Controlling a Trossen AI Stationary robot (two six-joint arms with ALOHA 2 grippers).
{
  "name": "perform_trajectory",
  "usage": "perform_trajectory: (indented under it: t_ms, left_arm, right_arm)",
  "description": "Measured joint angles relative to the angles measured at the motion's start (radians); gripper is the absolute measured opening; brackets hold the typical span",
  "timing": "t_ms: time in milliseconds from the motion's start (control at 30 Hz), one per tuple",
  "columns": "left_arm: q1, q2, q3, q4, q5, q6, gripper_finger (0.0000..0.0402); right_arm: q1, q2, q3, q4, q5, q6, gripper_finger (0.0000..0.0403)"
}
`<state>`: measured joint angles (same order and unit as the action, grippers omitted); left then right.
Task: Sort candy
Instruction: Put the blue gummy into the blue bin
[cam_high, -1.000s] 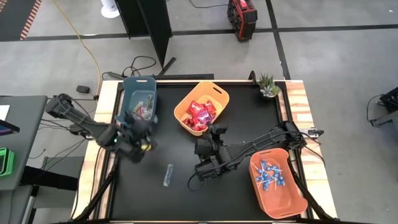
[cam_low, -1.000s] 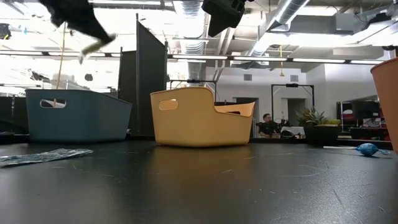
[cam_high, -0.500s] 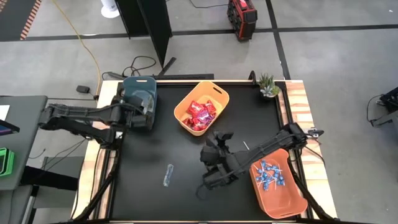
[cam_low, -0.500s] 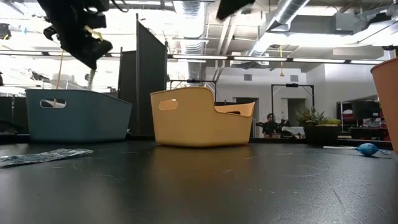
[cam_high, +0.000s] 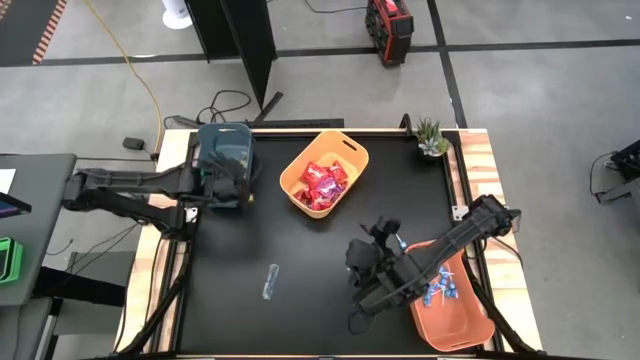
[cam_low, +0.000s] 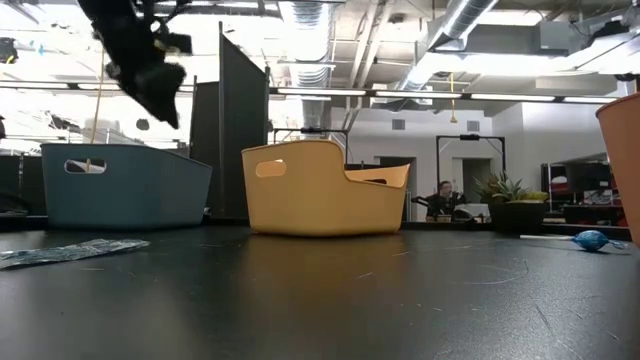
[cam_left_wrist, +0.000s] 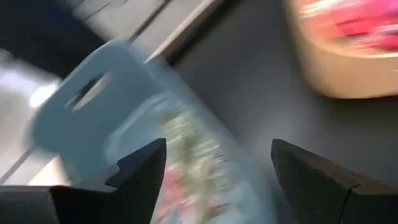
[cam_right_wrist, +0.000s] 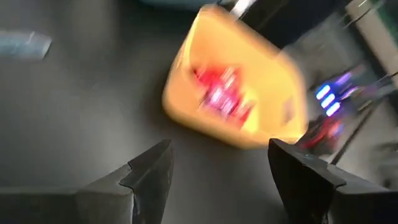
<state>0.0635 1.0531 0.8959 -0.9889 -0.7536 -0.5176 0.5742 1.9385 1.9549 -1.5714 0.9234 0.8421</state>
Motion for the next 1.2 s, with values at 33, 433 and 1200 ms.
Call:
perform_trajectory:
  t_ms: [33,433,1200]
  left_arm:
    - [-0.034,0.0,0.0,0.04,0.019,0.032,0.0287]
    - [-0.407,0.086,-0.069,0.257,0.308,0.184,0.0288]
    - [-0.619,0.481,-0.212,0.786,0.544,-0.169,0.0288]
  right_arm:
    - [-0.009,0.0,0.0,0.0,-0.063,0.0,0.0276]
    - [-0.151,-0.002,0.0,0.0,-0.316,-0.13,0.0276]
    - [-0.207,-0.002,0.0,0.005,-0.242,-0.181,0.0276]
